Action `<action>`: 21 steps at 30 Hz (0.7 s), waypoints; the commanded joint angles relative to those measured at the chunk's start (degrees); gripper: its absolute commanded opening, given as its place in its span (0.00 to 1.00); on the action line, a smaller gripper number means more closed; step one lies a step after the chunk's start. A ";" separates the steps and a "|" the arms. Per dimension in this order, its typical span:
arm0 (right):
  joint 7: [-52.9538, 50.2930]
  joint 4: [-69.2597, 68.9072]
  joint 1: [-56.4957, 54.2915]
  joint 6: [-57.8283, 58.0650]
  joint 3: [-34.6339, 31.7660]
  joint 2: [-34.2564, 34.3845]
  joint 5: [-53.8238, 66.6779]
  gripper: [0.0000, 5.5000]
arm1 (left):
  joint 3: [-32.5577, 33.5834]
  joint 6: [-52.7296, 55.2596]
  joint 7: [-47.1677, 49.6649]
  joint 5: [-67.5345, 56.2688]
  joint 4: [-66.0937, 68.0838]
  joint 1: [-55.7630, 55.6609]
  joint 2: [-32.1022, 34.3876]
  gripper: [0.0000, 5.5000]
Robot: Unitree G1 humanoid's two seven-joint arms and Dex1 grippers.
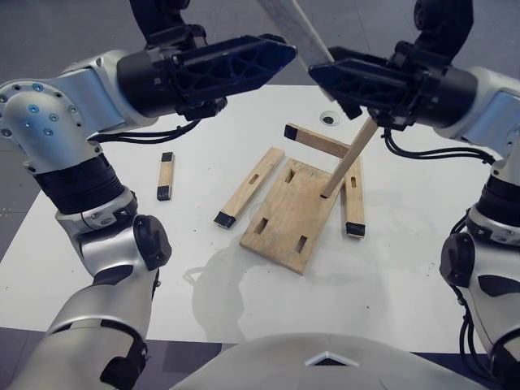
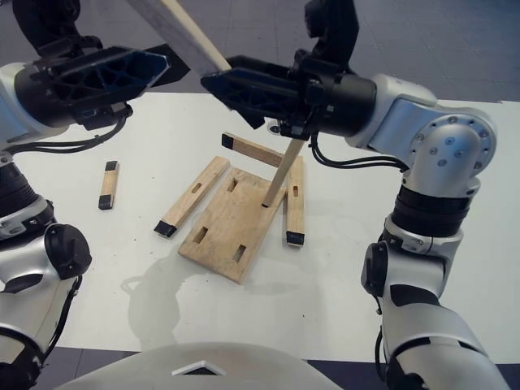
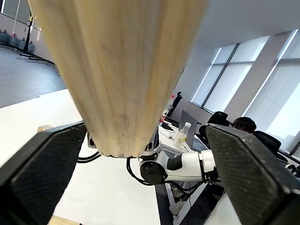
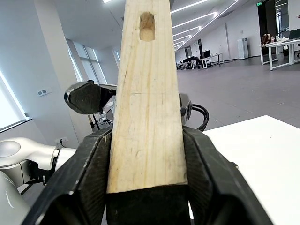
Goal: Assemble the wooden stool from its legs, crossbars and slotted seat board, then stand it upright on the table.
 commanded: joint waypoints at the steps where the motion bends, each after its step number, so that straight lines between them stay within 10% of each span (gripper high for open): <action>1: -0.39 -2.66 1.98 0.73 1.18 -0.10 1.78 0.37 | -1.31 -1.53 1.00 -1.09 0.31 -1.75 1.05 0.84; 21: 0.59 -3.42 3.24 -1.22 4.41 -2.50 0.84 0.37 | -2.19 -2.90 4.42 -6.69 0.94 -0.64 2.59 0.41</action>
